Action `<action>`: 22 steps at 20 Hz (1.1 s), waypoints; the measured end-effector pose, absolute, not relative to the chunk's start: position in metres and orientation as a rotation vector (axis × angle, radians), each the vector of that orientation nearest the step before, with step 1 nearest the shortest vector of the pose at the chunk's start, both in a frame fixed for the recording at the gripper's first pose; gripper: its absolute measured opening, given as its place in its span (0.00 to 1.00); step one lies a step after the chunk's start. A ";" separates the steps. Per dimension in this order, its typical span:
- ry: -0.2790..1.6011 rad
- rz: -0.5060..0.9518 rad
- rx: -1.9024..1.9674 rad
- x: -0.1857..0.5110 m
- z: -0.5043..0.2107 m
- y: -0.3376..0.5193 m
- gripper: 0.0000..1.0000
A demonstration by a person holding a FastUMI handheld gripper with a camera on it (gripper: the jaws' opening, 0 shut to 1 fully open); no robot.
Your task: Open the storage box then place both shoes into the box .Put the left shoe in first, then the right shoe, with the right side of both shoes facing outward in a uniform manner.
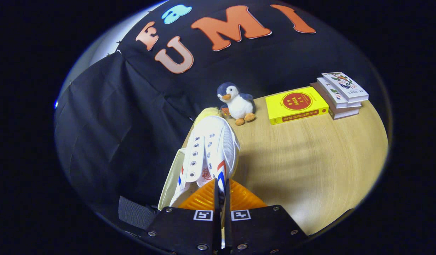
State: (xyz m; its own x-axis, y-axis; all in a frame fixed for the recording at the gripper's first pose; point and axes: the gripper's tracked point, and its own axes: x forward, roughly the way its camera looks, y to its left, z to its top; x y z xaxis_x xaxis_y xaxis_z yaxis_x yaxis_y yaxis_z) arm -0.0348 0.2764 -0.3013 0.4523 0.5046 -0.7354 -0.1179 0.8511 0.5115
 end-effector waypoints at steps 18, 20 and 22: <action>1.036 0.453 0.379 -0.029 -0.321 0.364 0.48; 0.994 0.439 0.362 -0.020 -0.316 0.348 0.58; 0.953 0.431 0.356 -0.012 -0.308 0.334 0.67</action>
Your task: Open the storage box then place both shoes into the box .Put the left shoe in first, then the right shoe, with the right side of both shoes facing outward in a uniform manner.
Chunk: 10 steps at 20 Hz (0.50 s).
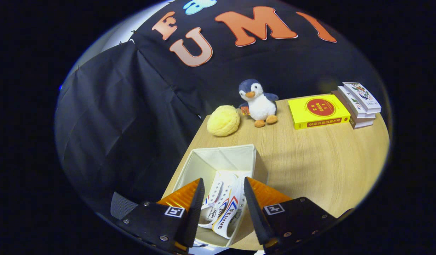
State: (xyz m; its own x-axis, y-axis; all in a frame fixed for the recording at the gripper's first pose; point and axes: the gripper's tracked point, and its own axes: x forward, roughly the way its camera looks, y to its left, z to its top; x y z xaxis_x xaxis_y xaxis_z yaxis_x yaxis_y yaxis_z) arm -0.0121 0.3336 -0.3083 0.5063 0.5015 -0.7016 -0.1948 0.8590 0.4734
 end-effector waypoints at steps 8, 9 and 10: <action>0.755 0.361 0.338 0.017 -0.272 0.243 0.91; 0.708 0.356 0.333 0.021 -0.265 0.233 0.94; 0.668 0.344 0.324 0.024 -0.259 0.221 0.98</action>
State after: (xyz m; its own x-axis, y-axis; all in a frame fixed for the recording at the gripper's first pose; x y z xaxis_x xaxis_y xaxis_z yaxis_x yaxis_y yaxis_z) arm 0.0239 0.2213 -0.2590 0.7332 0.4090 -0.5432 -0.2044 0.8945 0.3976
